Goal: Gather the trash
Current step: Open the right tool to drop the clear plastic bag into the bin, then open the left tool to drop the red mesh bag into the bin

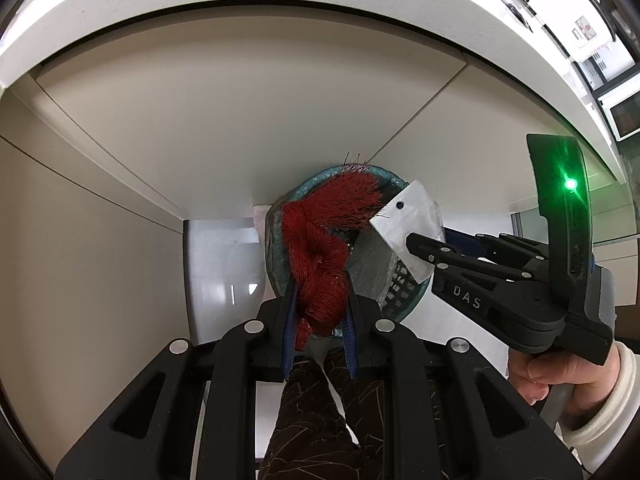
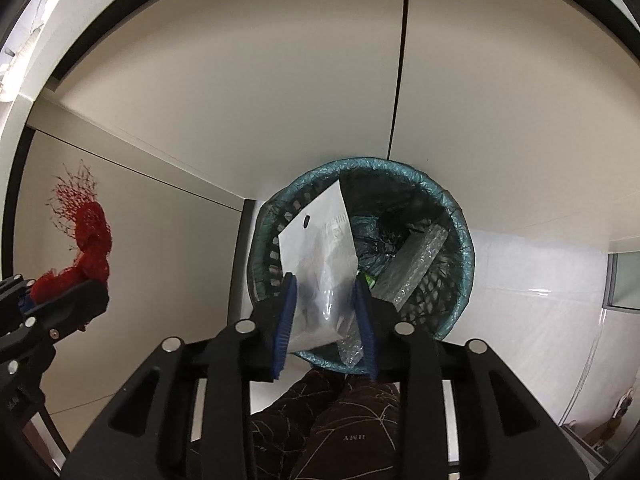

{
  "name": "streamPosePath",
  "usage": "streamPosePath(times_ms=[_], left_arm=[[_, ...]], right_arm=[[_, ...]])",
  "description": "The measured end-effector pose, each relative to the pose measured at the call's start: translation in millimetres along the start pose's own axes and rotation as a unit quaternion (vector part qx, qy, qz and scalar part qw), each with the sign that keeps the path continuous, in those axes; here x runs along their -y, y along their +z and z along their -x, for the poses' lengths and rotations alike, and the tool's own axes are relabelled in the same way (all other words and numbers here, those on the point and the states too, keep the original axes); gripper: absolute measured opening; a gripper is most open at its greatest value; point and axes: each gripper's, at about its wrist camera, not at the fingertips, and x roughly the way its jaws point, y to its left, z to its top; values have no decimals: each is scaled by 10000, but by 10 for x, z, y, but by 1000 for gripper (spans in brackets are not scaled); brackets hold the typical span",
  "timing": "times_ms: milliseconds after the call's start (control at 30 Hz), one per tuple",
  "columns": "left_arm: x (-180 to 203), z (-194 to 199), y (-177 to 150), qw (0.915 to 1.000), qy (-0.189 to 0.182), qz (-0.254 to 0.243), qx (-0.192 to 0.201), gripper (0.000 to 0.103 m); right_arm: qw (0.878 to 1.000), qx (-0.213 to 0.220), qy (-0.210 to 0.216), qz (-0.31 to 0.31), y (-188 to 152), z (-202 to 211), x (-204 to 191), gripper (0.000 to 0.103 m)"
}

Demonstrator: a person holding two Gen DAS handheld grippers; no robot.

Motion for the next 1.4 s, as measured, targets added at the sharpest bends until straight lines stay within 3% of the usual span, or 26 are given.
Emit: streamPosePath(times_ms=[233,600,800,1400], left_arm=[[-25,23,-30,10000,-2,47,-54,18],[-19,-33,-11,9999,39,13,-101,18],[44,-146,-35,9998,-7,-75,-185,18],[567,-620,80,9965,-304,-485,-609,19]], right_arm=[[10000,-65,-38,27,-25,-41,-50,41],[9995,192,-78,-221,-73,126,67,75],[9975,445,-191,-507,-91,359,307,89],[9908,741,-474,-1029,-281,901,955,90]])
